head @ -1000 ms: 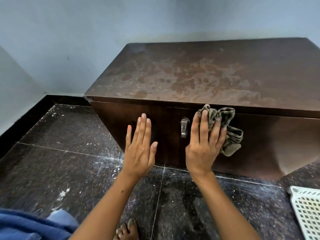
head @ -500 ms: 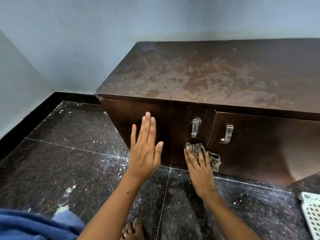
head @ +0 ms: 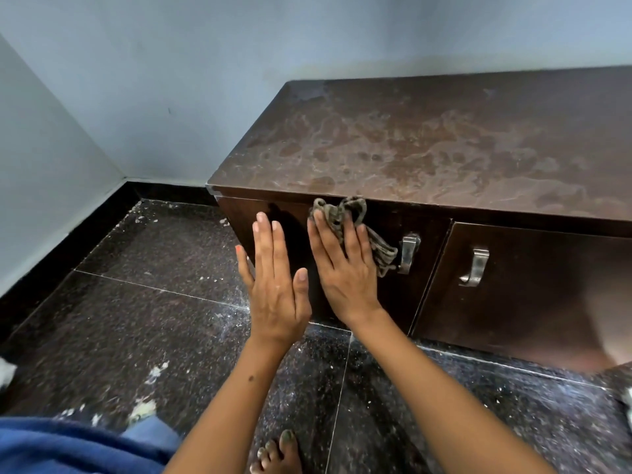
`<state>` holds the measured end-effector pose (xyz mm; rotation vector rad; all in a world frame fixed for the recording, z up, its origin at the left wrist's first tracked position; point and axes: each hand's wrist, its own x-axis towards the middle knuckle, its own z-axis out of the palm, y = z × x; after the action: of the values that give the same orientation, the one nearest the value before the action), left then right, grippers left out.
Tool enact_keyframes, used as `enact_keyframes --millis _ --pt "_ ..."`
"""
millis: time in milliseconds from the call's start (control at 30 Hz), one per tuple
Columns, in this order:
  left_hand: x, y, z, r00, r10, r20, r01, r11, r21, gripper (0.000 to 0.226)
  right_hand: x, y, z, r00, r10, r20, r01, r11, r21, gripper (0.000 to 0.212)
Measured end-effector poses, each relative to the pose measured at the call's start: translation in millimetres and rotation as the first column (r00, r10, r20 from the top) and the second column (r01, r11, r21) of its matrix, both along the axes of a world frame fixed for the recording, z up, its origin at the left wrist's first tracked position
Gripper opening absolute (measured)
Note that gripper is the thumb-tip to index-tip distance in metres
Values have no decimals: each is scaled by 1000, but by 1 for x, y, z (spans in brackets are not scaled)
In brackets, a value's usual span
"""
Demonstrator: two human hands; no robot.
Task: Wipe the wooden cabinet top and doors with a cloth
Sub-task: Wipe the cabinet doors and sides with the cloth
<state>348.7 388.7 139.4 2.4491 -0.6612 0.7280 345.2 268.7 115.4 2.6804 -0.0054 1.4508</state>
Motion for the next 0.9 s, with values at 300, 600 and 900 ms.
enact_keyframes --millis 300,600,900 --pt "-6 -5 -18 998 -26 -52 30 998 61 65 -8 -15 -54 860 10 -511 -302 817 -492 55" --pt "-25 -18 -34 985 -133 -107 145 982 124 61 -89 -107 -116 538 -268 -799 -395 757 -520 58" --pt "-85 -60 -49 870 -434 -232 482 848 220 61 -146 -137 -100 324 204 -924 177 946 271 52"
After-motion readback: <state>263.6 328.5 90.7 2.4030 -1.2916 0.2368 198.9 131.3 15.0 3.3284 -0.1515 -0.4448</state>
